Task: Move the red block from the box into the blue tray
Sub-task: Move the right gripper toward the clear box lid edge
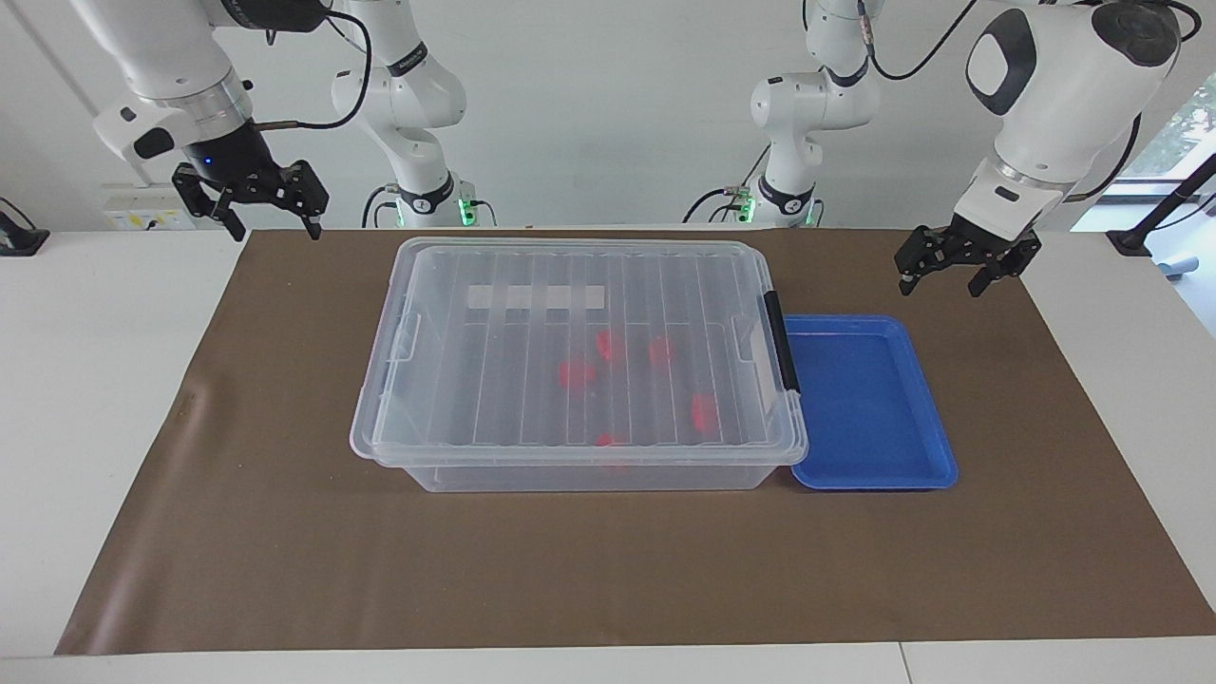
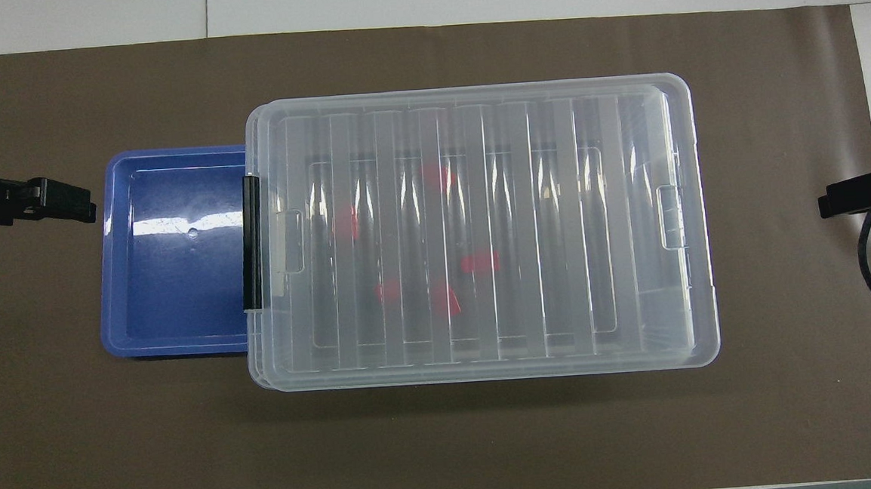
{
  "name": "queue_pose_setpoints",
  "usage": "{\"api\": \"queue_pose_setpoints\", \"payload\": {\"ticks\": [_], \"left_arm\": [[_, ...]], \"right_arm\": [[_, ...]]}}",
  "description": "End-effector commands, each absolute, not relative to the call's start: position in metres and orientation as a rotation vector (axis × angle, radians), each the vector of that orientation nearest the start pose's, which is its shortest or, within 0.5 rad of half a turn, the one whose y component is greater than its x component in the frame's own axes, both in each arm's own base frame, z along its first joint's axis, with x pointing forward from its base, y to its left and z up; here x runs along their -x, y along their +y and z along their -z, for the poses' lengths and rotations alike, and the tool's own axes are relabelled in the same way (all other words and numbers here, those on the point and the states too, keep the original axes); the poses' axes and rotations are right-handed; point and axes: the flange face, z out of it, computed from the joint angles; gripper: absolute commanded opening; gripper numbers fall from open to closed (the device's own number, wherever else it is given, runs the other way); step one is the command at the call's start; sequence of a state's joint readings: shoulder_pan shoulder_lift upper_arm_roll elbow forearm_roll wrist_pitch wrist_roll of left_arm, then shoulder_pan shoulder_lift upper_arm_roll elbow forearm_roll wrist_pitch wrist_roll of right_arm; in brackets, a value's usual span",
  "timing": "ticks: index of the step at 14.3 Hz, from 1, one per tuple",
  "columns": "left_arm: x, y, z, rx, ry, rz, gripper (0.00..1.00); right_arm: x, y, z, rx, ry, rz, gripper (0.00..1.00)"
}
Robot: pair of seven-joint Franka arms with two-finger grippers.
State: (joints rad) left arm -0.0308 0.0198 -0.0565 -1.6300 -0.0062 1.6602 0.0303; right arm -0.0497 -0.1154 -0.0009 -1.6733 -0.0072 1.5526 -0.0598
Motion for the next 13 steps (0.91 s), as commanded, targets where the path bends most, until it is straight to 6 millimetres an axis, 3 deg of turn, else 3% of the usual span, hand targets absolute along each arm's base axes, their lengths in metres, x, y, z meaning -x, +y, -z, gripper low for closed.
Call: {"api": "queue_pose_setpoints", "payload": {"ticks": [1, 5, 9, 13], "left_arm": [[-0.558, -0.047, -0.596, 3.156, 0.189, 0.016, 1.0], [-0.558, -0.047, -0.596, 3.156, 0.189, 0.016, 1.0], [-0.558, -0.046, -0.596, 3.156, 0.186, 0.016, 1.0], [-0.558, -0.046, -0.596, 3.156, 0.186, 0.016, 1.0]], "right_arm": [[-0.514, -0.026, -0.636, 3.159, 0.01, -0.016, 1.0], [-0.516, -0.026, -0.636, 3.157, 0.01, -0.008, 1.0], [-0.533, -0.022, -0.623, 3.136, 0.019, 0.029, 1.0], [-0.551, 0.005, -0.6, 3.13, 0.064, 0.083, 1.0]]}}
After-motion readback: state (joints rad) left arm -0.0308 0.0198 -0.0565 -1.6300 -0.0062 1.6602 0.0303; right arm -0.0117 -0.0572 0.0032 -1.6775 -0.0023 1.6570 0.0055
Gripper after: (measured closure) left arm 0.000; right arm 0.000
